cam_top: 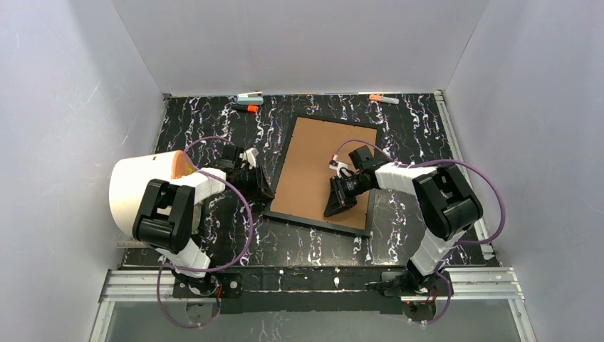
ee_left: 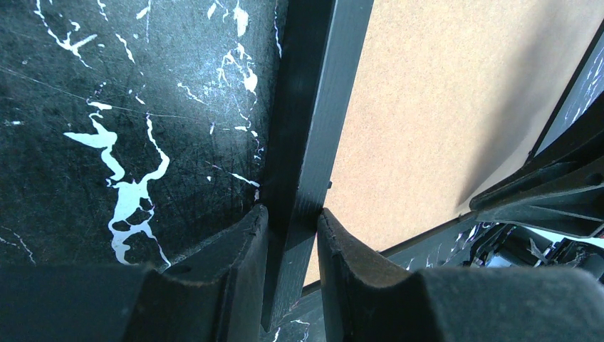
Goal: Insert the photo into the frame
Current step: Install the photo frame at the center of the board.
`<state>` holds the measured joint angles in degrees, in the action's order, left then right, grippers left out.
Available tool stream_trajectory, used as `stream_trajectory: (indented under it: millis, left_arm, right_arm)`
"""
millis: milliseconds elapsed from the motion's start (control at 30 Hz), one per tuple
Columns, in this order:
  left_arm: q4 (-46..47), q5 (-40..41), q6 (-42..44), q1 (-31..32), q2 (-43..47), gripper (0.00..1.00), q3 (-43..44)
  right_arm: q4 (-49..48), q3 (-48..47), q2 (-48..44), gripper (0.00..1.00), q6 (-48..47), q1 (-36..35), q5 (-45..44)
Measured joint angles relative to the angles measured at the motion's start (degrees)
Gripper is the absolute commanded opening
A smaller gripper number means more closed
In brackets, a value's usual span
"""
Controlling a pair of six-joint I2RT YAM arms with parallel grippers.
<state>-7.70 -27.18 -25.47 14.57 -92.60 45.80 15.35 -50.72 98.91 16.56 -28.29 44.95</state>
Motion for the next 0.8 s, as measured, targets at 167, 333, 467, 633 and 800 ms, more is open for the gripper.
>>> stream_trajectory:
  millis: [167, 333, 467, 633, 800]
  left_arm:
    - [-0.02, 0.00, 0.02, 0.00, 0.00, 0.24, 0.02]
    - [-0.11, -0.09, 0.02, 0.00, -0.26, 0.24, 0.22]
    - [-0.28, -0.24, 0.09, 0.00, -0.48, 0.23, 0.44]
    - [-0.26, -0.35, 0.15, 0.00, -0.52, 0.23, 0.44]
    - [-0.26, -0.37, 0.15, 0.00, -0.52, 0.23, 0.44]
  right_arm:
    - [1.03, 0.00, 1.90, 0.13, -0.76, -0.15, 1.18]
    - [1.38, 0.00, 2.64, 0.06, -1.66, -0.37, 2.36]
    - [1.57, 0.00, 2.71, 0.05, -1.92, -0.61, 2.69]
    - [1.49, 0.00, 2.71, 0.07, -1.90, -0.66, 3.50]
    - [1.49, 0.00, 2.69, 0.09, -1.84, -0.70, 4.15]
